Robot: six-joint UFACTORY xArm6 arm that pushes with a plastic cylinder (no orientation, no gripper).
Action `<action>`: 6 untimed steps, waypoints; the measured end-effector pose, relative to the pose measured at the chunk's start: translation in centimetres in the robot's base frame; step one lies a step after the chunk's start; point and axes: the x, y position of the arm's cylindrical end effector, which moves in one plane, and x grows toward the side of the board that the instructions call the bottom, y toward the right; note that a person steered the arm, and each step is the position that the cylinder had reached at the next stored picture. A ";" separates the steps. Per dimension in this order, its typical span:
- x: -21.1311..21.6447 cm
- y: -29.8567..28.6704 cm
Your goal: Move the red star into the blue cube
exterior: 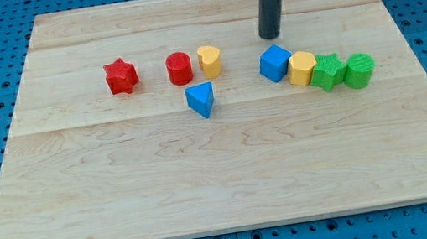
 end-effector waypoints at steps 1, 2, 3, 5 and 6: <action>-3.6 -11.8; -1.8 -23.3; 0.9 -26.5; 3.7 -28.8; 7.2 -19.6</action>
